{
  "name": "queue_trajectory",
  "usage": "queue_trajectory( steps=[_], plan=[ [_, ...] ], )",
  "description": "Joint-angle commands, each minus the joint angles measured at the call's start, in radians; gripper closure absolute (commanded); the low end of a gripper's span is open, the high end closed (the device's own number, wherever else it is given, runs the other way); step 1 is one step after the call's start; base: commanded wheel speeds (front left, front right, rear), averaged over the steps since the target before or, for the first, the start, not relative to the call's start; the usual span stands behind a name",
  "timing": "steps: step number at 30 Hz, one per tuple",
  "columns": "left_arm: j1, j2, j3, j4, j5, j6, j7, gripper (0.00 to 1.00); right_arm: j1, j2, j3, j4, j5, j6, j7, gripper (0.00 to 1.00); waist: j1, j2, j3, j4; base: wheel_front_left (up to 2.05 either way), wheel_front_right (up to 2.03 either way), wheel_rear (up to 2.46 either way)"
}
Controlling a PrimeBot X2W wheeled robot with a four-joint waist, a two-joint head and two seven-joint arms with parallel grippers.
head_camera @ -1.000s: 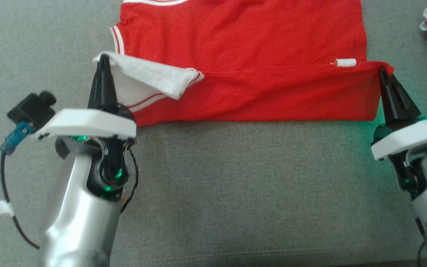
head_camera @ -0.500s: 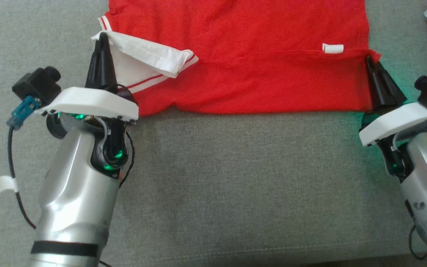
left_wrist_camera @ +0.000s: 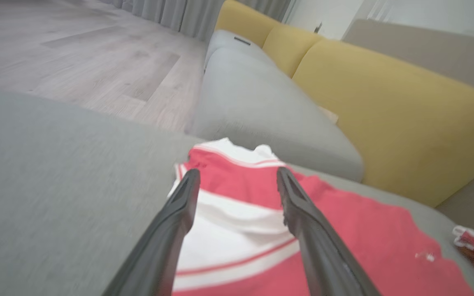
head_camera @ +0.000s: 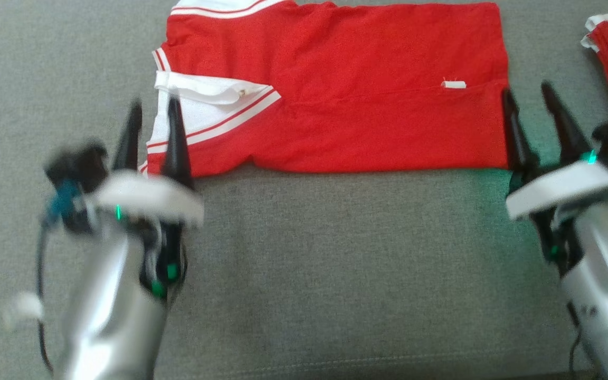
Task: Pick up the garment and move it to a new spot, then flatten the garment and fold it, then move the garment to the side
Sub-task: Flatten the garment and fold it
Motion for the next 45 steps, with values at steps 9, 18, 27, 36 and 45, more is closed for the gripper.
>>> queue_trajectory(
  steps=[9,18,27,36,45],
  plan=[
    [0.09,0.081,-0.009,0.083,0.128,0.094,-0.008,0.0,0.121,0.024,-0.022,-0.105,-0.021,0.003,-0.011,0.0,0.0001,0.0,0.005,-0.003,0.0,0.0,0.0],
    [0.029,0.078,-0.011,0.215,0.114,0.073,-0.004,0.0,0.123,0.019,-0.029,-0.101,-0.025,0.003,-0.011,0.0,0.0001,0.0,0.012,-0.012,0.0,0.0,0.0],
    [-0.004,0.07,-0.014,0.283,0.076,0.003,-0.005,1.0,0.131,0.023,-0.039,-0.059,-0.013,0.003,0.0,0.0,0.0001,0.0,0.0,-0.01,0.0,0.0,0.0],
    [0.006,0.086,-0.011,0.244,0.072,-0.022,-0.007,1.0,0.078,0.081,-0.105,0.129,-0.026,0.003,0.109,0.0,0.0001,0.0,-0.01,0.012,0.0,0.0,0.0],
    [0.005,0.085,-0.028,0.233,0.07,-0.031,-0.007,1.0,0.043,0.11,-0.135,0.221,-0.052,0.003,0.131,1.0,0.0001,0.0,-0.02,0.039,0.0,0.0,0.0]
  ],
)
